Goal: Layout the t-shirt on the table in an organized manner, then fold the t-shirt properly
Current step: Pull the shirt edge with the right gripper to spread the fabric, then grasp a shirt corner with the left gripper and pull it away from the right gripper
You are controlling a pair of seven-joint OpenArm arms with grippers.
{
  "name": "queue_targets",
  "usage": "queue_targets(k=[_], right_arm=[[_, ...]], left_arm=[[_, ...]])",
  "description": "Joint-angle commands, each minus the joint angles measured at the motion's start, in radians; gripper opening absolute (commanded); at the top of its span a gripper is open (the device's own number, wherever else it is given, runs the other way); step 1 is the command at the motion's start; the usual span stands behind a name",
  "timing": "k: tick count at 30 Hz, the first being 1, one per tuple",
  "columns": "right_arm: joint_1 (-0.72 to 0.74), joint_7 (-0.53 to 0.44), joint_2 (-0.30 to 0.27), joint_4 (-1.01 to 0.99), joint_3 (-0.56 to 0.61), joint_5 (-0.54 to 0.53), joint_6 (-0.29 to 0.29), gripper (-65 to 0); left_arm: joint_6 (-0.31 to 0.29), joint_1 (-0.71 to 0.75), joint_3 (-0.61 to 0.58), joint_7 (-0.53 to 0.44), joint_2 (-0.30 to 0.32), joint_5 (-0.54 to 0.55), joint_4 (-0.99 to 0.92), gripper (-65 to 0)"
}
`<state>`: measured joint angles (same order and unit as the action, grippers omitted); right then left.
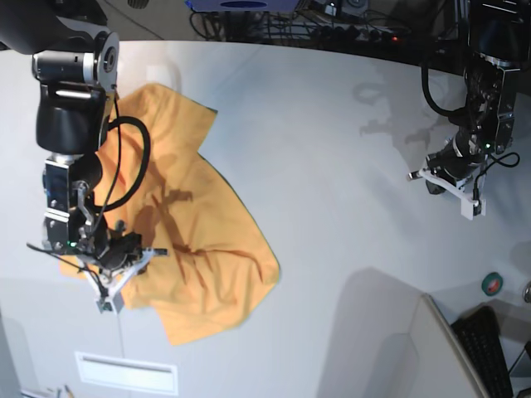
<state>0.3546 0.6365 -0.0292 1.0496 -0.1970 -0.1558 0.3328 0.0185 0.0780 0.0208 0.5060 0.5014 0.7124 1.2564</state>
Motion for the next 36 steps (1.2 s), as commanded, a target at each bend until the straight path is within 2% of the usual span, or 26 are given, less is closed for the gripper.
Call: queue_targets(k=[1,5,11,15,21,23,26,27,29,31,34,36], right_arm=[[0.014,0.010,0.007,0.054,0.001,-0.017,0.007,-65.0],[-0.053,0.116,0.053,0.254,0.069,-0.017,0.009,-65.0],[-0.233,0.159,0.062,0.530,0.383,-0.017,0.007,-65.0],[-0.302,0.159,0.061,0.545,0.526,-0.014,0.007,-65.0],[-0.325,0.159,0.062,0.432,0.626,-0.015,-0.001,-65.0],[-0.325,0.162,0.062,0.418,0.637,-0.015,-0.001,-65.0],[-0.351,0.193,0.053,0.495,0.629,-0.015,-0.001,-45.0],[-0.363,0.197,0.045,0.541,0.627,-0.012,-0.001,-41.6],[-0.395,0.199,0.013,0.656,0.603,-0.012,-0.001,-40.1],[-0.415,0.199,0.007,0.736,0.543,-0.012,-0.002,-40.1],[-0.414,0.196,0.008,0.760,0.408,-0.015,-0.002,-39.6],[-0.391,0.196,0.008,0.752,0.347,-0.015,-0.002,-39.5]], left_arm=[[-0.005,-0.014,0.008,-0.019,0.018,0.005,0.013,-65.0],[-0.005,-0.019,0.009,-0.019,0.018,0.005,0.013,-65.0],[-0.005,-0.020,0.009,-0.016,0.018,0.006,0.036,-65.0],[-0.005,-0.020,0.009,-0.013,0.021,0.006,0.036,-65.0],[-0.005,-0.033,0.011,-0.013,0.023,0.006,0.036,-65.0],[-0.005,-0.034,0.011,-0.013,0.023,0.006,0.036,-65.0],[-0.005,-0.034,0.011,-0.011,0.021,0.006,0.036,-65.0],[-0.005,-0.034,0.011,-0.011,0.021,0.006,0.036,-65.0],[-0.005,-0.034,0.009,-0.011,0.018,0.006,0.036,-65.0],[-0.005,-0.034,0.003,-0.011,0.018,0.006,0.036,-65.0],[-0.005,-0.031,-0.005,-0.010,0.015,0.013,0.075,-65.0],[-0.005,-0.022,-0.031,-0.010,-0.008,0.008,0.156,-65.0]])
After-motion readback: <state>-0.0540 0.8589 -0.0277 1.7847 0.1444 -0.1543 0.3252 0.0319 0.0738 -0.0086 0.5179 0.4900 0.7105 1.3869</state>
